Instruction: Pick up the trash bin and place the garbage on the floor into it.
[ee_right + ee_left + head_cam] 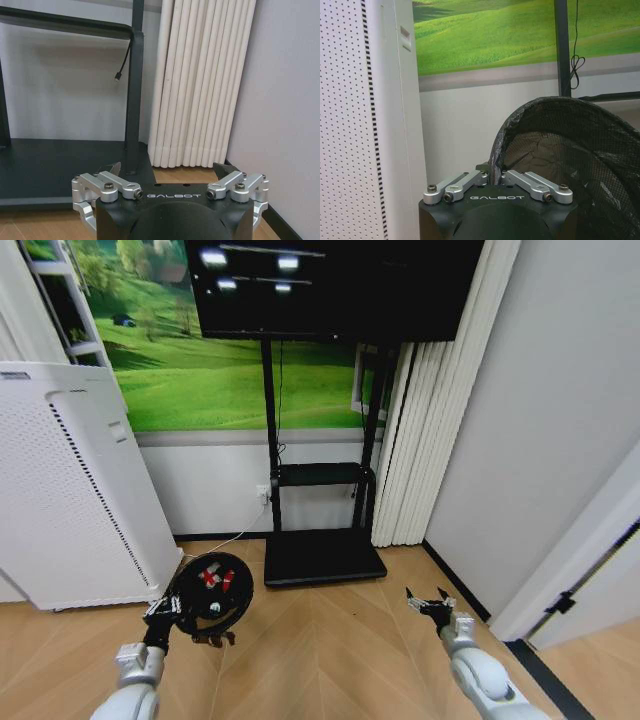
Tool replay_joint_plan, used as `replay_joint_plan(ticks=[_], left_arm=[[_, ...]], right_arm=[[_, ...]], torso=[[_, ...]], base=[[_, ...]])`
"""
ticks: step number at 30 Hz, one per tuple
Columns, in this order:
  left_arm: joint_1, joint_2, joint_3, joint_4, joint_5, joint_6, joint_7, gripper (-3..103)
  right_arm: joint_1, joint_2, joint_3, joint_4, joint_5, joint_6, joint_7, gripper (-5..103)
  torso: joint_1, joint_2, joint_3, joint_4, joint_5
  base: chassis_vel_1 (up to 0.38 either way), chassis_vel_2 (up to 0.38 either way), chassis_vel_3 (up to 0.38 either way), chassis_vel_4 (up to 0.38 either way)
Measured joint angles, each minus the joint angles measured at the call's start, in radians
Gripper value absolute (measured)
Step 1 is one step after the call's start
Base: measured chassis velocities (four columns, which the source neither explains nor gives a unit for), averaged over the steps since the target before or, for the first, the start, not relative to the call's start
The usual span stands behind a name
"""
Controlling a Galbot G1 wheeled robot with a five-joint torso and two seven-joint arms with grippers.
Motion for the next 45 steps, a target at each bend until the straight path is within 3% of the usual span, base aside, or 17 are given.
replay_joint_plan(ticks=[12,45], left_arm=[[0.008,-0.006,-0.004,-0.007,-0.002,-0.006,0.002,4],[-0.008,-0.016,0.008,0.026,0.009,-0.017,0.003,4]], right_arm=[[-0.007,0.024,-0.011,-0.005,-0.039,0.057,-0.002,100],[-0.009,0.022,-0.004,-0.014,-0.019,0.058,0.012,100]], torso=[[0.0,0.0,0.0,0.0001,0.0],[0.0,0.0,0.0,-0.0001,0.0002]], base=[[0.0,0.0,0.0,0.0],[0.003,0.004,-0.002,-0.004]])
